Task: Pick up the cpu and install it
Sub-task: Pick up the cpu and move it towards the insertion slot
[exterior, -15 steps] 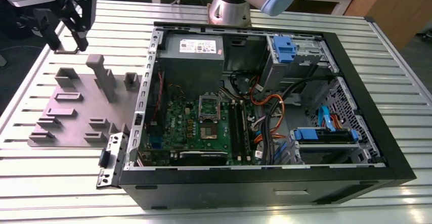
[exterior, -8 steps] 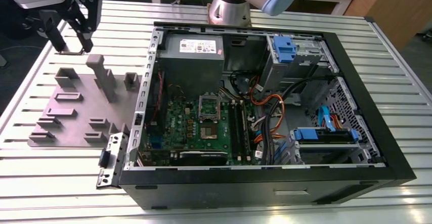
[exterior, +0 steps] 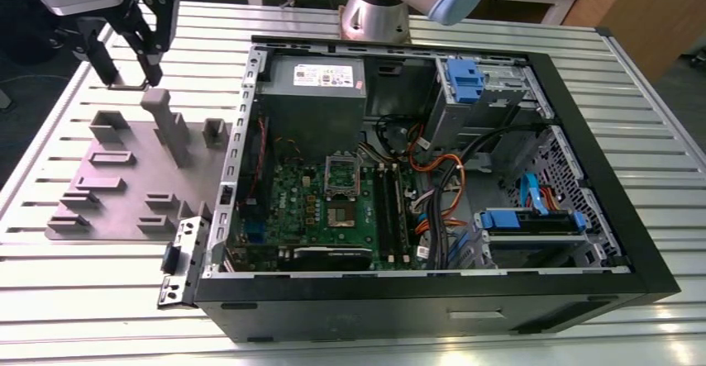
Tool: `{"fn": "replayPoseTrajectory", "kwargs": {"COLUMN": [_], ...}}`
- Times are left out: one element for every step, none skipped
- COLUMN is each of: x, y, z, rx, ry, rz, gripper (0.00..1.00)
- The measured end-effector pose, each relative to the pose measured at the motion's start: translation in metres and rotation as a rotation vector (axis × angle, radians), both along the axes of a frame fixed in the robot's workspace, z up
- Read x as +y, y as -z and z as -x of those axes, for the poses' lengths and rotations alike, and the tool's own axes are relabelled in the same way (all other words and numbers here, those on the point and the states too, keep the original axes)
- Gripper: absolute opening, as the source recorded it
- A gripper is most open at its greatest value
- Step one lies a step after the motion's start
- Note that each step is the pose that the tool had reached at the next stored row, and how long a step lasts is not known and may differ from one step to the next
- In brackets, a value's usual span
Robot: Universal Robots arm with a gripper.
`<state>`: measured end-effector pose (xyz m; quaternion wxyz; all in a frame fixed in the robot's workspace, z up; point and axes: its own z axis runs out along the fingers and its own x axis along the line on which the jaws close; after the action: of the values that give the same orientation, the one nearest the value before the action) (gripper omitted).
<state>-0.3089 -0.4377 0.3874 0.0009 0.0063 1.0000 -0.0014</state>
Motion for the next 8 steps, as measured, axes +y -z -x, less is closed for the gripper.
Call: {"fn": "replayPoseTrajectory", "kwargs": {"x": [0.0, 0.0, 0.0, 0.0, 0.0, 0.0, 0.0, 0.0], "y": [0.0, 0.0, 0.0, 0.0, 0.0, 0.0, 0.0, 0.0], "z": [-0.0011, -0.0024, -0.0037, -0.0052, -0.0065, -0.0079, -0.0092, -0.0106], "rx": [0.0, 0.0, 0.0, 0.0, 0.0, 0.0, 0.0, 0.0], "ry": [0.0, 0.0, 0.0, 0.0, 0.0, 0.0, 0.0, 0.0], "rz": [0.0, 0.0, 0.0, 0.0, -0.0001, 0.0, -0.0001, -0.0001], "gripper": [0.47, 0.47, 0.47, 0.47, 0.47, 0.47, 0.47, 0.47]}}
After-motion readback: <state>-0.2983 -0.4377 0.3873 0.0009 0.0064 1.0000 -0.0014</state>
